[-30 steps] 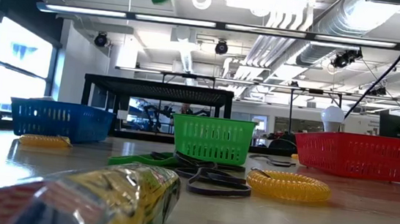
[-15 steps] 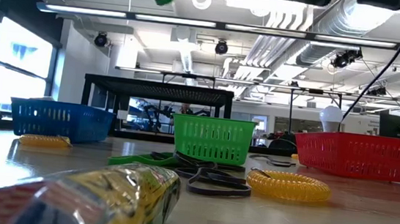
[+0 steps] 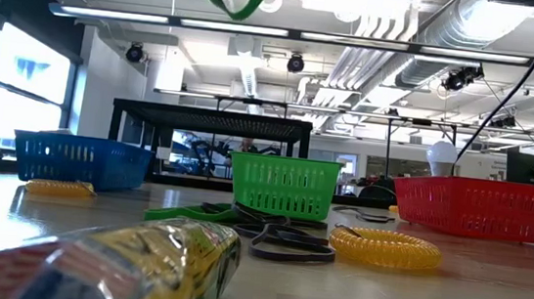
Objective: Pick & Place Office Desk Supplies
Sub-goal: Put the green rubber band into the green bin
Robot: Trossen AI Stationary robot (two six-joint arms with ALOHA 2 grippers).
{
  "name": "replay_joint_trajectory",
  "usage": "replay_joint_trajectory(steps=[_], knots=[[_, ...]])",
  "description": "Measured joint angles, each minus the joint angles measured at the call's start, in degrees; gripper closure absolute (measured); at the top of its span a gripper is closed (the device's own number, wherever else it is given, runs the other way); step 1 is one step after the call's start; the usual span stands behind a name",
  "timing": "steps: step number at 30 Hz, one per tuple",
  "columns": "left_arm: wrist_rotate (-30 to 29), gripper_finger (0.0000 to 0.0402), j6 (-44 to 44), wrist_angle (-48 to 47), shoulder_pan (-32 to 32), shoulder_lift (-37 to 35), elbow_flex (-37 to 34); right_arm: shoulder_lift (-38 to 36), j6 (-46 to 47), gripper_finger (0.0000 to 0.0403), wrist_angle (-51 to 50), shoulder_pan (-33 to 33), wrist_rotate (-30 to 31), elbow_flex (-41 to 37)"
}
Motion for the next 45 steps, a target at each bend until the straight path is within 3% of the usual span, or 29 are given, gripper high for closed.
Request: replay_joint_trajectory(steps=[4,9,13,17,23,28,34,39,45], knots=[[-1.32,0.0388,0.25,-0.44,0.0,0.0,0.01,0.0,0.38,0.04,-0.39,0.13,0.01,0.0],[-4.01,0.0323,1.88,-0.84,-0.07,-0.02,0.01,0.0,1.74,0.0401,-3.14,0.35,-0.47,0.0],[-4.27,0.0269,1.64,-0.93,0.0,-0.02,0.01,0.0,8.84,0.0401,-8.83,0.42,0.12,0.02],[-4.23,0.0241,1.6,-1.3,-0.02,-0.02,0.03,-0.91,19.83,0.0401,-13.63,-0.49,6.52,0.0],[-4.22,0.0236,1.35,-2.96,-0.03,-0.02,-0.03,-4.28,29.6,0.0401,-15.5,-5.13,12.55,0.07],[-4.12,0.0235,-0.56,-3.25,-0.4,-0.02,-0.21,-5.72,36.29,0.0401,-19.56,-11.64,12.97,0.14],[-4.03,0.0235,-1.81,-3.22,-0.87,-0.02,-0.23,-4.18,42.0,0.0401,-25.9,-19.23,6.8,0.0],[-4.03,0.0235,-1.81,-3.31,-1.52,-0.02,-0.25,-4.31,45.23,0.0395,-27.1,-22.5,-1.89,0.08],[-4.05,0.0235,-1.81,-3.92,-2.19,-0.02,-0.27,-4.31,46.85,0.0329,-30.43,-23.59,-1.97,0.07]])
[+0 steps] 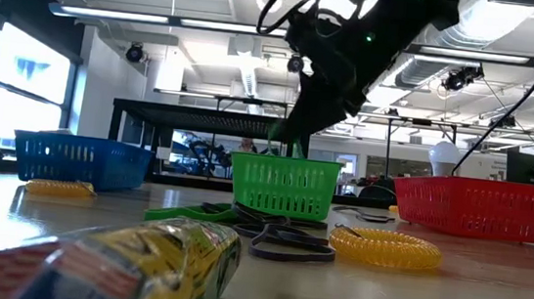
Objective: Pick & Place Office Desk Supplies
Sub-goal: Put the green rubber band into the green bin, then put the yellow spring keychain into the red bin
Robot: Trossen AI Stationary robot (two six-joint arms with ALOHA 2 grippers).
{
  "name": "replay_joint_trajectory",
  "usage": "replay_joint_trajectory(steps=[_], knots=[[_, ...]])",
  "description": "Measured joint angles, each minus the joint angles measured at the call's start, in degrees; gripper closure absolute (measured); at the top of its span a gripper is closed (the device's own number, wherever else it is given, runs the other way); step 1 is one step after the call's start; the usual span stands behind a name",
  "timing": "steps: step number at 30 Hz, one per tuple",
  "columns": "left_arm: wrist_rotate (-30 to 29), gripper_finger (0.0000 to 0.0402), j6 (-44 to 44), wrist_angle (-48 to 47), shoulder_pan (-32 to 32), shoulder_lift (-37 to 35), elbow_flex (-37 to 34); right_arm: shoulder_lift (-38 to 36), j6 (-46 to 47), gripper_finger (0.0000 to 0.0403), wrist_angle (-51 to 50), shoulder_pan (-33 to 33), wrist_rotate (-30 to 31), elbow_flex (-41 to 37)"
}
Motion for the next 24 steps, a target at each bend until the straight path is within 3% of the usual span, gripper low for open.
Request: replay_joint_trajectory(steps=[6,10,14,17,19,24], knots=[[0.0,0.0235,-0.4,-0.84,0.01,0.0,-0.04,-1.78,-5.72,0.0236,0.3,1.25,3.17,-0.11],[-0.01,0.0235,-2.31,-2.77,-0.02,0.0,-0.07,-6.17,-6.04,0.0204,-0.53,3.88,-2.44,0.07],[0.0,0.0235,-3.86,-4.97,-0.14,0.0,-0.07,-8.64,-6.4,0.0199,-3.27,7.38,-14.01,0.03],[-0.09,0.0235,-4.51,-5.57,-0.44,0.0,-0.07,-8.84,-11.7,0.0206,-5.6,11.72,-22.47,0.07],[-0.07,0.0235,-4.52,-5.77,-0.71,0.0,-0.07,-8.16,-13.97,0.0213,-7.42,14.94,-21.99,0.0],[-0.03,0.0236,-4.59,-5.76,-1.33,0.0,-0.07,-4.43,-13.09,0.0231,-5.46,20.35,-14.23,-0.02]])
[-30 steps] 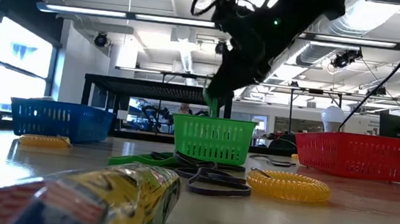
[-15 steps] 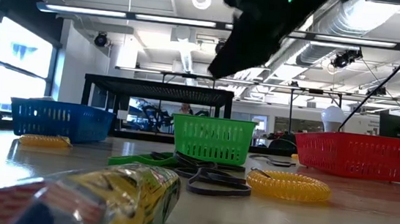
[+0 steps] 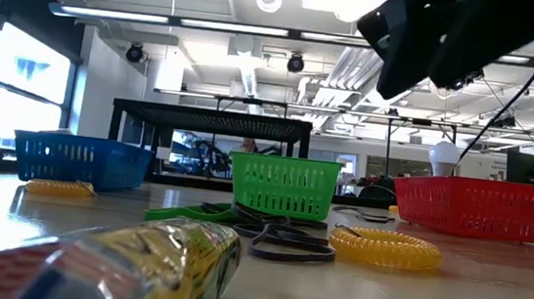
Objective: Pick & Place Office Desk Supplies
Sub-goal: Put the yellow spring keychain into the red bin
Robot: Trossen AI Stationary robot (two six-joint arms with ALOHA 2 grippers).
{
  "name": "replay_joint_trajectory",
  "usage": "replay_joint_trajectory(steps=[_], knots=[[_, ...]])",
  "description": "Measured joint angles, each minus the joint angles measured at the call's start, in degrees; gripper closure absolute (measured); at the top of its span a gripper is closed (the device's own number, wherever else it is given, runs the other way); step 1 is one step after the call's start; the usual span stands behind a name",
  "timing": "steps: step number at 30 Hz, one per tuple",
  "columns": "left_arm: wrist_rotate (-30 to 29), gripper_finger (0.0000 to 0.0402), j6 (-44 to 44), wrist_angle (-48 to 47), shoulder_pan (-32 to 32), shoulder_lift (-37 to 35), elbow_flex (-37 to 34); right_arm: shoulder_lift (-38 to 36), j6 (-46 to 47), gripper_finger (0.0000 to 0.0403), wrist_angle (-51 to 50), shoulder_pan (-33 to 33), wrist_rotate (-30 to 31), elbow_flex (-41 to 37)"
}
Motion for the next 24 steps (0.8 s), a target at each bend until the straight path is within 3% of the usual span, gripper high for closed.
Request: replay_joint_trajectory(steps=[8,14,24], knots=[[-0.02,0.0236,-1.49,0.09,-0.95,0.0,0.0,8.14,3.88,0.0253,4.93,3.48,2.55,0.0],[-0.06,0.0236,-2.59,0.08,-1.09,0.0,0.0,12.86,4.23,0.0261,9.75,3.51,2.47,0.04],[-0.28,0.0236,-3.17,0.11,-1.82,0.0,0.0,17.2,6.84,0.0274,9.56,1.97,2.49,0.26]])
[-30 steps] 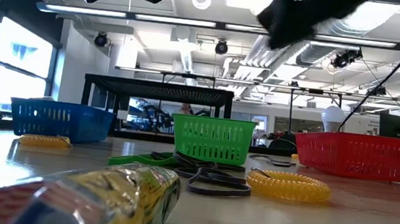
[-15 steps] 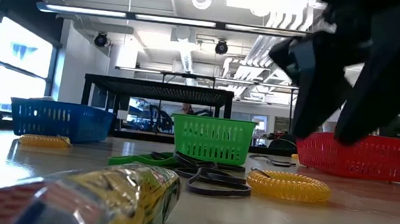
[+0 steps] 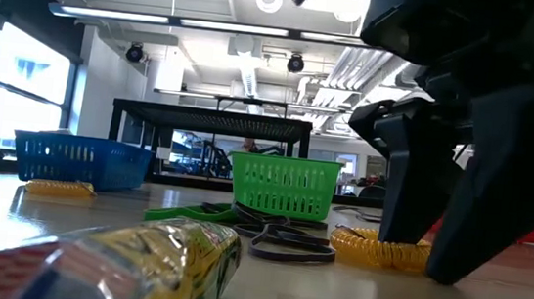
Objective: Pick & Place Office Desk Supplies
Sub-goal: Put the yellow spring keychain into the red bin
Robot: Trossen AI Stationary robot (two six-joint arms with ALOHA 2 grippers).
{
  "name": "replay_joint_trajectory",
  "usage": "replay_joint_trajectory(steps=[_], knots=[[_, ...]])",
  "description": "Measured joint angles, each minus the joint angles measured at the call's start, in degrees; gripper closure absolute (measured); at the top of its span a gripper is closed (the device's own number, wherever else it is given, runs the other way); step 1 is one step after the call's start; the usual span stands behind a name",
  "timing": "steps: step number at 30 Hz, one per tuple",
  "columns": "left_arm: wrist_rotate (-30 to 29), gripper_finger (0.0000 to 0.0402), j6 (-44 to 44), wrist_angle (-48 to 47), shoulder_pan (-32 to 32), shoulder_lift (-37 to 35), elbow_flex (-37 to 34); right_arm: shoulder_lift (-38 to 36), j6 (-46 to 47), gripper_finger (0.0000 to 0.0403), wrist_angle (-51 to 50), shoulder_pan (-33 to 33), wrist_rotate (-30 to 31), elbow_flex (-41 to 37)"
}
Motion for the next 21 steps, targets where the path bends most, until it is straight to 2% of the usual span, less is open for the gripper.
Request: replay_joint_trajectory(steps=[3,8,14,21], knots=[[-0.01,0.0236,0.0,0.0,0.01,0.0,0.0,0.08,0.82,0.0307,0.0,-0.6,0.09,0.0],[-0.07,0.0236,0.0,0.0,0.06,0.0,0.0,0.18,-1.09,0.0387,0.02,-0.61,0.64,-0.06],[-0.05,0.0236,0.02,-0.02,0.05,0.0,0.0,-2.28,2.81,0.039,-3.34,1.19,2.14,-0.21],[-0.05,0.0236,0.14,-0.2,0.05,0.08,-0.22,-11.1,15.69,0.0392,-23.79,6.85,7.3,-0.31]])
